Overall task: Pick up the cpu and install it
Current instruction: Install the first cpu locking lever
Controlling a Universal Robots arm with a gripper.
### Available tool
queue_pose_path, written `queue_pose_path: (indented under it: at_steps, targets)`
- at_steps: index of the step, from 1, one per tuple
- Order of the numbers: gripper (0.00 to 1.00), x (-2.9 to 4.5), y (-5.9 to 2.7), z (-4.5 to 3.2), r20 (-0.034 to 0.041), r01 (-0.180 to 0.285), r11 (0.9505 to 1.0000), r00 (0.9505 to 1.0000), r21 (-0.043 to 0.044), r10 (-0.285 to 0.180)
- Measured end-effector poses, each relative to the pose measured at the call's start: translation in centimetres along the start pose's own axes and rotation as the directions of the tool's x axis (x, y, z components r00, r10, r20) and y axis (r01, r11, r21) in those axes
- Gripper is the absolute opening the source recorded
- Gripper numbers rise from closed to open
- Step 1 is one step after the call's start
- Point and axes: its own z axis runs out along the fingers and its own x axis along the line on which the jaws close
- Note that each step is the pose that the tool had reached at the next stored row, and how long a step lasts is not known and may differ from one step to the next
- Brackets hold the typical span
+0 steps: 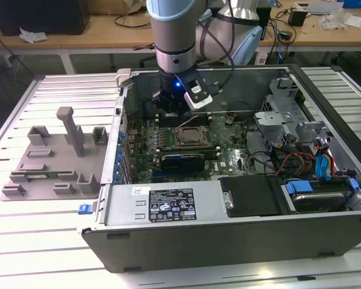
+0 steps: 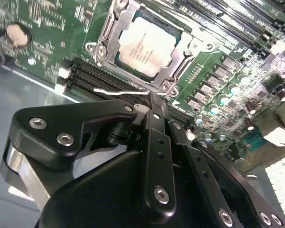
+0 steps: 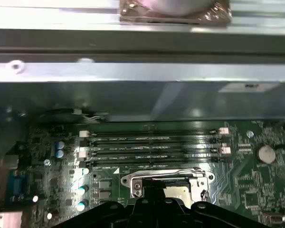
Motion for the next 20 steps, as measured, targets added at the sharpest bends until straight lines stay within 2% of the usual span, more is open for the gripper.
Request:
queue_pose_path:
  at_steps: [4, 7, 12, 16, 20]
  targets:
    - [0.11, 0.03, -0.09, 0.47, 0.0138, -0.070, 0.9975, 0.9974, 0.0045, 0.070]
    - [0.11, -0.19, -0.13, 0.83, 0.0228, -0.116, 0.9932, 0.9930, 0.0070, 0.116]
    - [0.11, -1.19, 0.28, 1.29, 0.0261, -0.132, 0.9912, 0.9909, 0.0075, 0.132]
    - [0.11, -1.26, 0.29, 1.63, 0.0349, -0.176, 0.9844, 0.9839, 0.0095, 0.175]
    - [0.11, -1.25, 0.51, 1.72, 0.0355, -0.178, 0.9839, 0.9834, 0.0096, 0.178]
